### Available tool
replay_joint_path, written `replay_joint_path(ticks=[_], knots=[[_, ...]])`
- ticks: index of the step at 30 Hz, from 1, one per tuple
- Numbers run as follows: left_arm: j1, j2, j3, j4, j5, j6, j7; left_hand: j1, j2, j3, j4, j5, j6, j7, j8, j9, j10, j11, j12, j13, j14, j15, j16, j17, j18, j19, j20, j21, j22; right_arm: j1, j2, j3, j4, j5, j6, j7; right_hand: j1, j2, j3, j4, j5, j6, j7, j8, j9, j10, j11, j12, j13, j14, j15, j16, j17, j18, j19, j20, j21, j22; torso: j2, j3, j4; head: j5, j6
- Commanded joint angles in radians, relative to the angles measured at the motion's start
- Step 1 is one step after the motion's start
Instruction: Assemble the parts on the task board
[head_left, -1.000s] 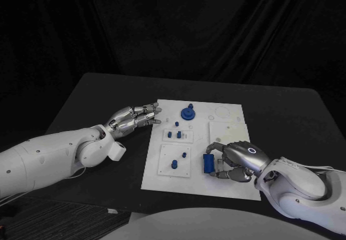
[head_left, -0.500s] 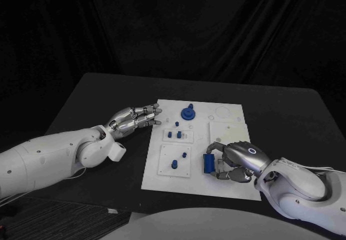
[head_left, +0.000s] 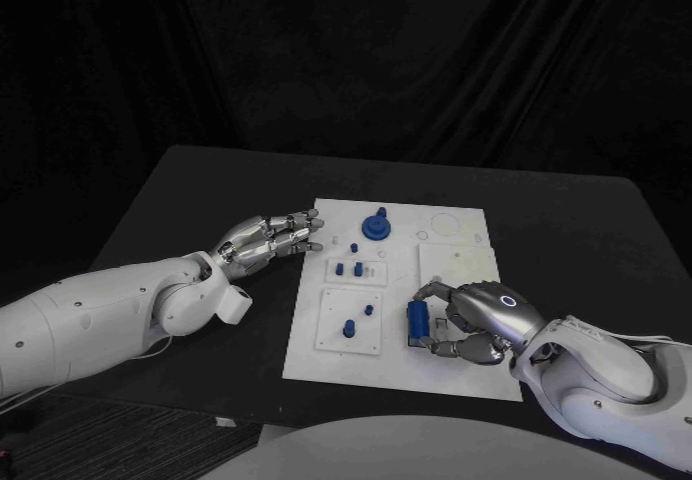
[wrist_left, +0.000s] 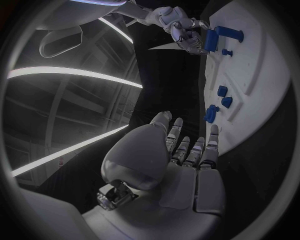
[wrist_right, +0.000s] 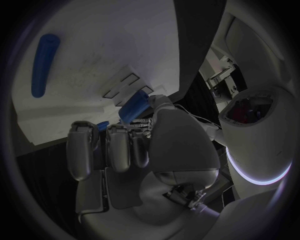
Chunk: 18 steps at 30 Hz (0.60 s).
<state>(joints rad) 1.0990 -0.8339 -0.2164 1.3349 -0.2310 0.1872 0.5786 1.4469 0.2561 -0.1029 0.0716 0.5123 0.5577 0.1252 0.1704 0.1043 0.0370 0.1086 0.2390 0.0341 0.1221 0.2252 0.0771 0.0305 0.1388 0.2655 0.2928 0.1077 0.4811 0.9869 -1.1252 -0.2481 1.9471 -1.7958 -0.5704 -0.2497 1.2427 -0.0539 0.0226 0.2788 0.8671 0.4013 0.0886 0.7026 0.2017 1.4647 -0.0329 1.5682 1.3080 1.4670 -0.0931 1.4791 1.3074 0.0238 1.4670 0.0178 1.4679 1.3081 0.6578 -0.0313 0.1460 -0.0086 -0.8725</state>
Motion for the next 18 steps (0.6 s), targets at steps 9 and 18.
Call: replay_joint_path(ticks=[9, 18], knots=[[-0.002, 0.000, 0.001, 0.002, 0.006, 0.017, 0.003, -0.008, 0.005, 0.024, -0.006, 0.005, 0.020, 0.008, 0.010, 0.001, 0.025, 0.014, 0.041, 0.007, 0.007, 0.000, 0.005, 0.001, -0.011, 0.009, -0.001, 0.004, -0.007, -0.006, -0.006, 0.000, 0.012, -0.008, 0.037, -0.044, -0.074, -0.002, 0.067, 0.012, 0.063, 0.078, -0.026, -0.023, 0.193, 0.106, -0.001, 0.003, 0.263, 0.071, -0.002, 0.022, 0.068, -0.004, 0.070, -0.002, 0.026, 0.236, 0.001, -0.0006, 0.0002, 0.001, 0.000], [-0.003, -0.001, 0.001, 0.002, 0.006, 0.019, -0.001, -0.008, 0.005, 0.031, -0.010, 0.005, 0.024, 0.009, 0.011, 0.001, 0.031, 0.017, 0.052, 0.008, 0.009, 0.000, 0.007, 0.001, -0.011, 0.010, -0.001, 0.004, -0.008, -0.014, -0.017, 0.000, 0.031, -0.008, 0.045, -0.056, -0.081, -0.005, 0.075, 0.012, 0.057, 0.085, -0.025, -0.030, 0.185, 0.106, 0.000, 0.003, 0.263, 0.071, -0.001, 0.022, 0.068, -0.003, 0.070, -0.001, 0.026, 0.236, 0.002, -0.0006, -0.0003, 0.003, 0.000]])
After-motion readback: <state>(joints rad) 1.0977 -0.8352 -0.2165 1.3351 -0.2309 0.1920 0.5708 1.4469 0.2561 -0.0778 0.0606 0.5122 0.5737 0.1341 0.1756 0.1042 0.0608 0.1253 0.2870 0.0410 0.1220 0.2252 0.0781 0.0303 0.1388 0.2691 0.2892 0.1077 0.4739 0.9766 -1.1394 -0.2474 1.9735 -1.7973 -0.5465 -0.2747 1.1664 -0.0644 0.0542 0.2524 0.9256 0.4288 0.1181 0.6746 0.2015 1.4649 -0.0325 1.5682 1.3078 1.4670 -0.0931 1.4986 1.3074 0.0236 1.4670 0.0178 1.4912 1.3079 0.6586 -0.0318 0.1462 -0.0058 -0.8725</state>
